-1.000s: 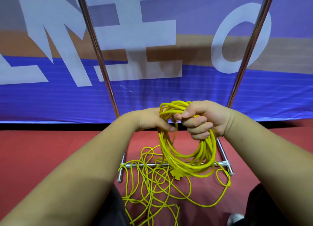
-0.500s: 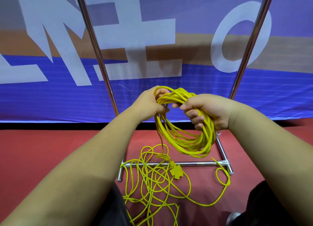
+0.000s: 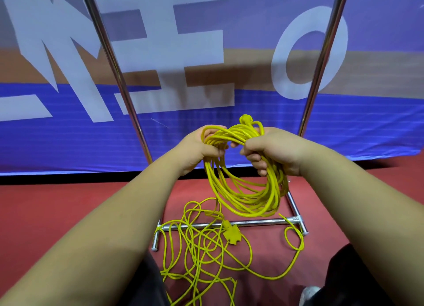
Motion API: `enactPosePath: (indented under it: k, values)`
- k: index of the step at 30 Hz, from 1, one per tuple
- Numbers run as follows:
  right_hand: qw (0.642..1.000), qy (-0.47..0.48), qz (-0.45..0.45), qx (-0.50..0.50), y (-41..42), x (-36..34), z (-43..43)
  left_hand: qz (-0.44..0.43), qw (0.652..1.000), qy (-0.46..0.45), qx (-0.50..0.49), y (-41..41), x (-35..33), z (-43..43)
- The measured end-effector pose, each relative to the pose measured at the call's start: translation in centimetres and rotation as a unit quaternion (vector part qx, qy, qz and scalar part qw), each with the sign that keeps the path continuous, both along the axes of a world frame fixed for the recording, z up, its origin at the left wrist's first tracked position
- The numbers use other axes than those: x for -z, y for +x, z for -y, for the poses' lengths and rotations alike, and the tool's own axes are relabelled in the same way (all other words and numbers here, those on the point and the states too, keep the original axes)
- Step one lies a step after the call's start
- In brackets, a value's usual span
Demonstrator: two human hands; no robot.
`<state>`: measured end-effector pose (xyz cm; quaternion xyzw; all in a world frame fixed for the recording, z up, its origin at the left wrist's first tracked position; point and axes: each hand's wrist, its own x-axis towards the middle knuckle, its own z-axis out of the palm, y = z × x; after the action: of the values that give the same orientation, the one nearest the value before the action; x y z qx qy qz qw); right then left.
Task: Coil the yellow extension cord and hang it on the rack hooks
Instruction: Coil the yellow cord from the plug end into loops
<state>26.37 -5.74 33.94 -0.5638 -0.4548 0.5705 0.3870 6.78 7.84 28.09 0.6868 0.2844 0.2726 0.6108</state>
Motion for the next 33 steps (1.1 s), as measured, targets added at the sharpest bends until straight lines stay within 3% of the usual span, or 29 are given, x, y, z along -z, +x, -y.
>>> enactPosePath:
  k: [2, 5, 12, 15, 20, 22, 26, 28, 29, 33]
  values:
    - [1.0, 0.015, -0.008, 0.016, -0.1, 0.1, -0.1, -0.004, 0.999, -0.008, 0.034, 0.0, 0.2, 0.1]
    - [0.998, 0.035, -0.031, 0.043, 0.1, 0.0, -0.4, -0.017, 0.994, -0.098, 0.052, -0.8, 1.1, -0.2]
    - [0.982, 0.071, -0.133, 0.117, 1.0, -0.8, -0.5, -0.116, 0.951, -0.262, 0.116, -3.3, 4.9, -2.1]
    - [0.972, 0.075, -0.171, 0.143, 1.2, -0.8, -0.8, -0.144, 0.938, -0.282, 0.137, -3.5, 5.4, -1.9]
    - [0.951, 0.072, -0.239, 0.184, 1.7, -0.9, -1.3, -0.253, 0.936, -0.176, 0.17, -3.8, 5.8, -1.3]
    - [0.941, 0.075, -0.266, 0.197, 1.9, -1.1, -1.4, -0.326, 0.917, -0.129, 0.189, -4.1, 6.6, -1.6]
    - [0.926, 0.082, -0.296, 0.22, 2.2, -1.0, -1.7, -0.577, 0.792, 0.096, 0.175, -4.0, 9.1, -1.8]
    - [0.921, 0.08, -0.299, 0.235, 2.1, -0.7, -2.0, -0.611, 0.761, 0.185, 0.117, -3.9, 9.8, -2.1]
    - [0.916, 0.079, -0.306, 0.246, 2.1, -0.6, -2.2, -0.606, 0.765, 0.2, 0.089, -3.9, 9.8, -2.5]
    - [0.886, 0.075, -0.341, 0.304, 2.9, -0.2, -3.3, -0.507, 0.852, 0.126, -0.03, -3.8, 7.1, -3.9]
